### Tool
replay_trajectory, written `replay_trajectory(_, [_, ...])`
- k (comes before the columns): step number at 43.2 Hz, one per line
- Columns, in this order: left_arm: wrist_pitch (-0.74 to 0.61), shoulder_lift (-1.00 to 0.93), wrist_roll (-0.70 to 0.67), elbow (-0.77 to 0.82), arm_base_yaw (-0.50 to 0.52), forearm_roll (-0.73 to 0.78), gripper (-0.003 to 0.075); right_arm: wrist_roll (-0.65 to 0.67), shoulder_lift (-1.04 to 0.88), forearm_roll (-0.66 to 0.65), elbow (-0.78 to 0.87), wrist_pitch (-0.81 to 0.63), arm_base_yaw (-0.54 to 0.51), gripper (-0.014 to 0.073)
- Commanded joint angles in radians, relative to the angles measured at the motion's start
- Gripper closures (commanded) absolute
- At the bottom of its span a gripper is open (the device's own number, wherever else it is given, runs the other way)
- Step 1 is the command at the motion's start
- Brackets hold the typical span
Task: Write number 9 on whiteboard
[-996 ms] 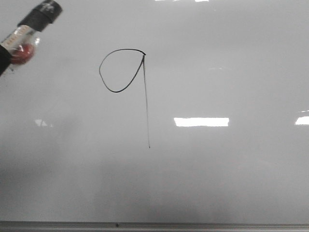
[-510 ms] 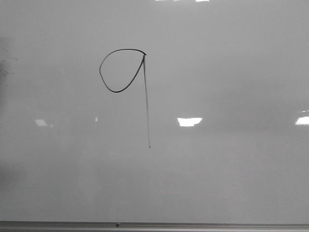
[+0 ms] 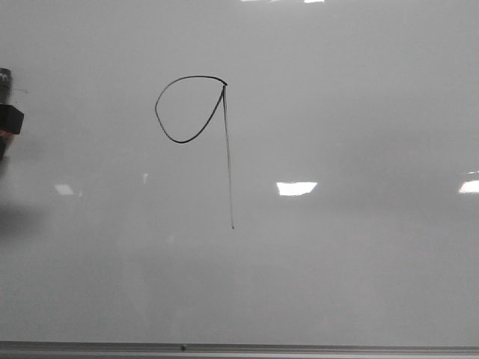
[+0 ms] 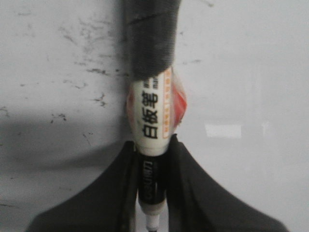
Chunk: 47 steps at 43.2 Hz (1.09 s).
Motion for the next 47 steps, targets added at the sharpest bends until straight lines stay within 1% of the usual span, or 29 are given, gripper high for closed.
replay_trajectory(1, [-0.07, -0.017, -0.009, -0.032, -0.005, -0.01, 0.0647, -0.001, 0.005, 0.044, -0.023, -0.045, -0.007, 0.0662])
replay_trajectory(4, [-0.07, -0.017, -0.009, -0.032, -0.005, -0.01, 0.0577, -0.001, 0.005, 0.044, -0.023, -0.045, -0.007, 0.0662])
replay_trajectory(10, [-0.068, -0.017, -0.009, -0.032, -0.005, -0.01, 0.047, -0.001, 0.005, 0.044, -0.023, -0.052, -0.007, 0.0662])
replay_trajectory(21, [-0.068, -0.017, -0.009, -0.032, -0.005, -0.01, 0.0339, -0.001, 0.005, 0.044, -0.023, -0.064, -0.007, 0.0662])
replay_trajectory(25, [-0.068, -0.021, -0.009, -0.032, -0.005, -0.011, 0.0307, -0.001, 0.005, 0.044, -0.023, -0.071, -0.007, 0.0662])
replay_trajectory(33, [-0.027, -0.119, -0.009, -0.027, -0.005, -0.004, 0.0314, -0.001, 0.005, 0.044, -0.023, -0.073, -0.007, 0.0662])
replay_trajectory(40, [-0.024, -0.298, -0.009, 0.018, -0.005, -0.002, 0.0344, -0.001, 0.005, 0.044, -0.023, -0.072, -0.007, 0.0662])
replay_trajectory(44, [-0.016, -0.427, -0.009, 0.07, -0.008, 0.0, 0.0389, -0.001, 0.005, 0.044, -0.023, -0.071, -0.007, 0.0662])
replay_trajectory(47, [0.0, -0.534, -0.009, 0.116, -0.008, 0.0, 0.0442, -0.001, 0.005, 0.044, -0.023, -0.067, -0.007, 0.0662])
